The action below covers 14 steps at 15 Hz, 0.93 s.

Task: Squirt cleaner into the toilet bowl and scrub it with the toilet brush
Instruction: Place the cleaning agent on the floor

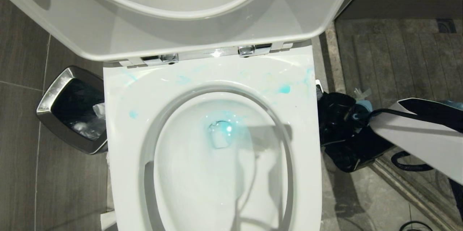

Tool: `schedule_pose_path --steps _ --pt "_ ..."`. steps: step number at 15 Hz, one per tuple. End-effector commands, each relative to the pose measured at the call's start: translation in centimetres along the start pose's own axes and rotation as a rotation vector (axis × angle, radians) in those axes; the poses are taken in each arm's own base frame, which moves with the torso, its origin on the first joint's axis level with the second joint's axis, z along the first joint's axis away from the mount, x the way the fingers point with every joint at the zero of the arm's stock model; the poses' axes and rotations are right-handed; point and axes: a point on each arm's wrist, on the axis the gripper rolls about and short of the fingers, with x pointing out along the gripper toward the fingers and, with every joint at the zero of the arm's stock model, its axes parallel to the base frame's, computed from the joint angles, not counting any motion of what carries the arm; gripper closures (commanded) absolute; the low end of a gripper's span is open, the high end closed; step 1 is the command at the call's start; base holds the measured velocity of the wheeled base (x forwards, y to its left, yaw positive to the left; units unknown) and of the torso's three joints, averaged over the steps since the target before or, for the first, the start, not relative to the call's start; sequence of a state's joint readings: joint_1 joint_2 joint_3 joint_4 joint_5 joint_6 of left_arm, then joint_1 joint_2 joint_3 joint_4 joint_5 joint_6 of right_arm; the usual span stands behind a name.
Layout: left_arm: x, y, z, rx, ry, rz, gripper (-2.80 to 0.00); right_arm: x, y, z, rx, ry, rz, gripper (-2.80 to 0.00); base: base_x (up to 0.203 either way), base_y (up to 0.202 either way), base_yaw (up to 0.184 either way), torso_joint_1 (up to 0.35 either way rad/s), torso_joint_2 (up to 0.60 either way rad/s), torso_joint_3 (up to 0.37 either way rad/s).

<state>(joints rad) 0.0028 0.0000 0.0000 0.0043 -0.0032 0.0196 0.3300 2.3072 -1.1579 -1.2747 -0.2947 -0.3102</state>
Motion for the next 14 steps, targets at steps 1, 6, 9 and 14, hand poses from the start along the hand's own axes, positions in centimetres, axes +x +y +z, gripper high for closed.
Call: schedule_pose_path --steps 1,6,9,14 --pt "0.0 0.0 0.0 0.002 0.002 0.0 0.0 -0.3 1.7 -0.3 0.027 0.004 0.037 -2.8 0.0 0.0 0.0 0.0 0.0 0.0" --pt "0.0 0.0 0.0 -0.001 0.002 0.0 0.0 2.1 2.7 -0.5 0.058 -0.081 0.007 -2.8 0.0 0.0 0.0 0.0 0.0 0.0" --pt "0.0 0.0 0.0 -0.001 0.002 -0.001 0.0 2.8 2.8 0.0 0.05 -0.119 -0.005 -2.8 0.0 0.0 0.0 0.0 0.0 0.0" --pt "0.0 0.0 0.0 0.0 0.003 -0.001 0.0 3.2 2.6 0.3 -0.014 -0.201 -0.039 -2.8 0.0 0.0 0.0 0.0 0.0 0.0"
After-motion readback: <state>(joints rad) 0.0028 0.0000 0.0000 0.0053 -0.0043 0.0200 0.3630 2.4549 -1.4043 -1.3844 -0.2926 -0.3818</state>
